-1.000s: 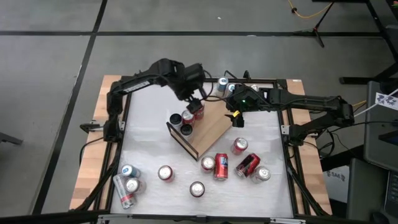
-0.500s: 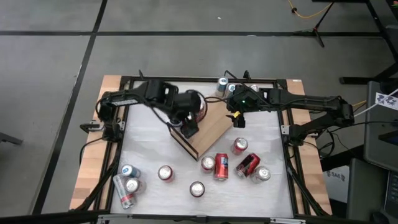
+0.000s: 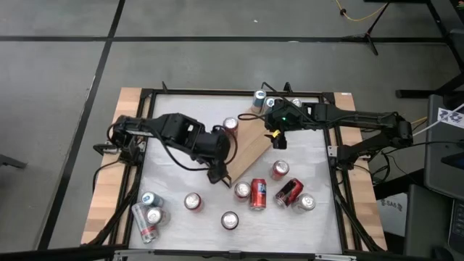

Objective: Place canned beverage on shelf
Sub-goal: Put the blue soda can on the shelf aligned with the other blue soda cans

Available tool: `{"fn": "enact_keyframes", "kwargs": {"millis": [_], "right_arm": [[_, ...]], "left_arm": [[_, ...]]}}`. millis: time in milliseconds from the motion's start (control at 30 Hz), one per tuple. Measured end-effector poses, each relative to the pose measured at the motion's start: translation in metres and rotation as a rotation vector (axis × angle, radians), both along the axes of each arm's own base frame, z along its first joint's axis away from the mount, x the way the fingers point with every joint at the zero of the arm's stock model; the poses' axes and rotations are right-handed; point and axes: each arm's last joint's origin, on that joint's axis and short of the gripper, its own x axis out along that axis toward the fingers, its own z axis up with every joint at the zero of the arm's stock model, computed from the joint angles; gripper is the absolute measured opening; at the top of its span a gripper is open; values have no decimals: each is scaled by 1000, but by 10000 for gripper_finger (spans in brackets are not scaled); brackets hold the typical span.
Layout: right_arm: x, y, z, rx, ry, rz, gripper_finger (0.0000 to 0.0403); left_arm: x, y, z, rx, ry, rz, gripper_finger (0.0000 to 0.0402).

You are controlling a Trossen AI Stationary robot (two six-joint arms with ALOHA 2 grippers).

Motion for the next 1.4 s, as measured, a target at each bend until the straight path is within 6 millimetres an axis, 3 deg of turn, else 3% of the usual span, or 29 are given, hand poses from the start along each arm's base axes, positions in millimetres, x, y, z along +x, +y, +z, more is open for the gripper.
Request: {"fn": "enact_keyframes", "kwargs": {"millis": [267, 533, 700, 933, 1233, 1400], "right_arm": [[-21, 1, 13, -92, 54, -34, 342], [-49, 1, 47, -199, -38, -77, 342], [-64, -6, 57, -151, -97, -73, 342], [-67, -7, 58, -58, -130, -7, 342], [-67, -7, 58, -57, -129, -5, 342], [-67, -7, 57, -55, -122, -5, 342]], "left_arm": [[-1, -3, 0, 28, -7, 0, 327], [1, 3, 0, 81, -8, -28, 327], [2, 9, 0, 108, -2, -71, 327], [3, 14, 0, 41, 9, -88, 327], [0, -1, -1, -116, 30, -98, 327], [-23, 1, 6, -122, 31, -75, 327]]}}
